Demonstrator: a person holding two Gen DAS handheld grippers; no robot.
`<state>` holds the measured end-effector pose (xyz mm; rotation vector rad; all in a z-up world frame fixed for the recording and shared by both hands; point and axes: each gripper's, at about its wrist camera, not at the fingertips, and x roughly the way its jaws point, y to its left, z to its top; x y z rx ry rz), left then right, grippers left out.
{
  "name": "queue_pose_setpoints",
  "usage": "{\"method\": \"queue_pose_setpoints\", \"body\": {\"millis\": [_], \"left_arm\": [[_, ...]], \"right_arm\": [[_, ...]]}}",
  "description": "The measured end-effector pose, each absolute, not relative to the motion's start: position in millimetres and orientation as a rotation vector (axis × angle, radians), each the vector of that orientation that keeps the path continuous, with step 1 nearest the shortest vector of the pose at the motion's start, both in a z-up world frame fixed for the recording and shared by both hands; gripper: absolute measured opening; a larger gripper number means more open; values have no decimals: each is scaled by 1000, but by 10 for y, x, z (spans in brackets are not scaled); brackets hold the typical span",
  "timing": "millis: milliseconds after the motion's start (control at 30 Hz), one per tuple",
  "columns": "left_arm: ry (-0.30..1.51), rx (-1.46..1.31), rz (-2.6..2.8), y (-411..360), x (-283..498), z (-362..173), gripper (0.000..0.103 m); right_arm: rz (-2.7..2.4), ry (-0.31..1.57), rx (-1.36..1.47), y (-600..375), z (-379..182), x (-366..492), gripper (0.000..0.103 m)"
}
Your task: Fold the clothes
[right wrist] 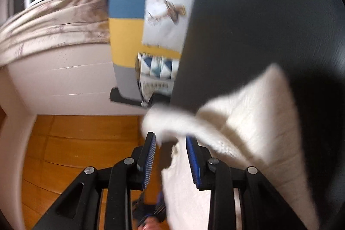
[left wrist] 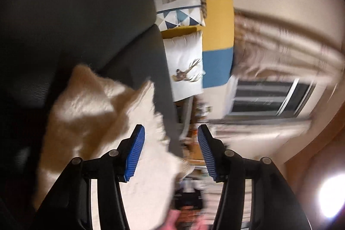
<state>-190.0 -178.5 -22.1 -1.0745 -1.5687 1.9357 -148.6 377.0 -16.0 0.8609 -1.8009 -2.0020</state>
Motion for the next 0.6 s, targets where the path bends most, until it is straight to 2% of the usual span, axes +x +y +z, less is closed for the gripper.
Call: {"method": "queue_pose_setpoints", "body": {"millis": [133, 333, 433, 500, 600], "left_arm": [[-1244, -1051, 2106, -1430, -1764, -12, 54], [-677, -1037, 2217, -693, -1663, 203, 54], [-495, -1085, 2328, -556, -1743, 141, 54], [-413, -1103, 2396, -526, -1789, 80, 54], [-433, -1070, 2438, -630, -1793, -50, 53]], "right_arm": [[-2072, -1670, 837, 3721, 26, -1463, 30], [-2087, -1307, 1097, 3078, 101, -1828, 30], [-2099, -1200, 1261, 2807, -31, -2043, 30], [-2154, -1151, 1297, 2737, -95, -2128, 24], [-2309, -1089, 1272, 2744, -163, -2128, 5]]}}
